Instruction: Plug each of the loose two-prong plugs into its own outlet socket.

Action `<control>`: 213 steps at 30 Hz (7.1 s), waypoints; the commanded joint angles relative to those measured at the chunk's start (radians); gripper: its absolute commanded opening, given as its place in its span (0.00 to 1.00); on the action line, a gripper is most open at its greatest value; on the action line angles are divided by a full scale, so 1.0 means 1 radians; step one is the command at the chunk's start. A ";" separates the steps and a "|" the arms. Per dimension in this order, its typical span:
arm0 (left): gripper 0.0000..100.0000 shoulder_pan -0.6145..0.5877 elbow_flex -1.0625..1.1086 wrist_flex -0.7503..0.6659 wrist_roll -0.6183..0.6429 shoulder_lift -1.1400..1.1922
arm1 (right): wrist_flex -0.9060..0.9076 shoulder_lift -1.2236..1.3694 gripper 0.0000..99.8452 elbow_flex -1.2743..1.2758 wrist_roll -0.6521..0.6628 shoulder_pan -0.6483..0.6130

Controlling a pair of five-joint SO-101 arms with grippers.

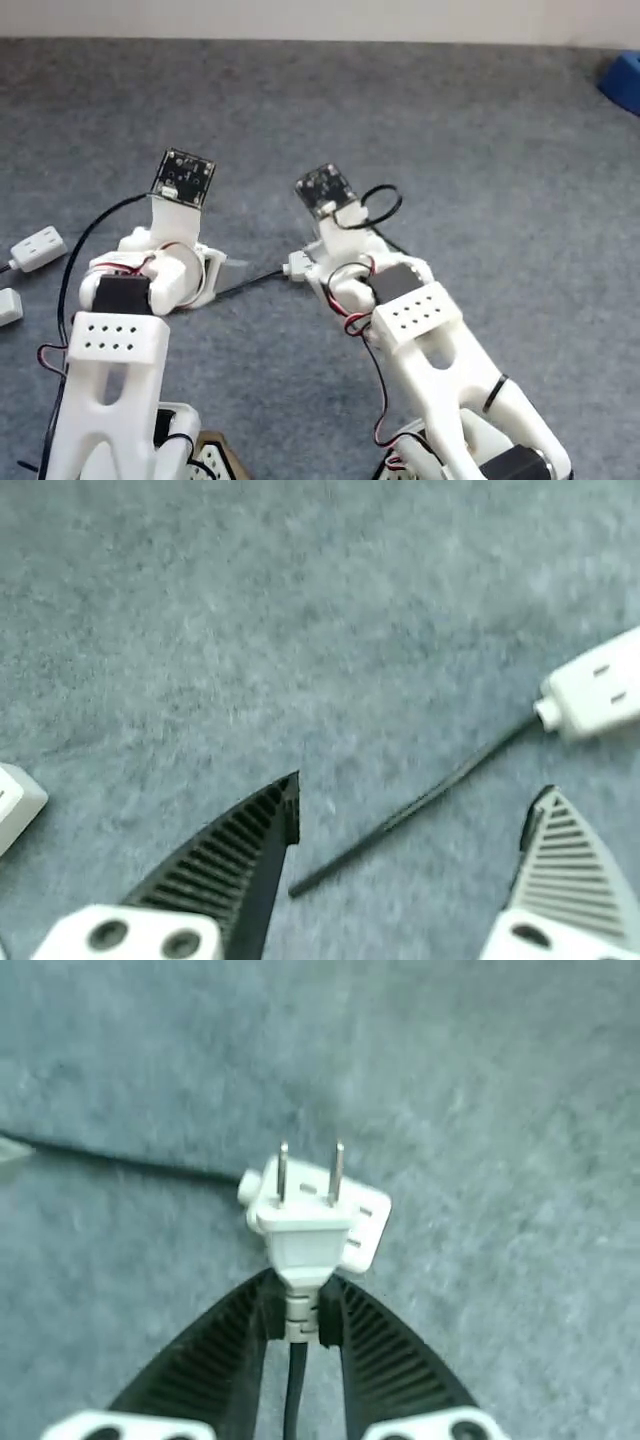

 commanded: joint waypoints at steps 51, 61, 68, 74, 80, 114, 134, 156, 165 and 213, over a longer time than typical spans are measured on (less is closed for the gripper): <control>0.35 0.209 0.291 -0.623 0.100 -0.007 | 0.145 -0.420 0.01 -0.088 0.008 -0.036; 0.35 0.182 0.302 -0.664 0.098 -0.012 | 0.166 -0.383 0.01 -0.091 0.064 -0.035; 0.35 0.028 0.312 -0.758 0.064 -0.008 | 0.202 -0.160 0.01 -0.170 0.132 0.059; 0.35 -0.008 0.305 -0.763 0.057 -0.012 | 0.143 -0.054 0.01 -0.042 0.008 0.110; 0.35 -0.007 0.303 -0.764 0.061 -0.010 | 0.122 -0.042 0.15 0.002 -0.301 0.038; 0.35 -0.025 0.344 -0.806 0.063 -0.010 | 0.277 0.288 0.12 -0.219 -0.408 -0.125; 0.35 -0.028 0.346 -0.804 0.063 -0.010 | 0.275 0.438 0.12 -0.220 -0.500 -0.050; 0.35 -0.030 0.343 -0.802 0.063 -0.015 | 0.202 0.463 0.12 -0.236 -0.442 -0.062; 0.35 -0.030 0.340 -0.801 0.063 -0.016 | 0.202 0.487 0.12 -0.236 -0.440 -0.062; 0.35 -0.120 0.211 -0.417 -0.075 -0.016 | -0.053 0.481 0.01 -0.404 0.029 0.223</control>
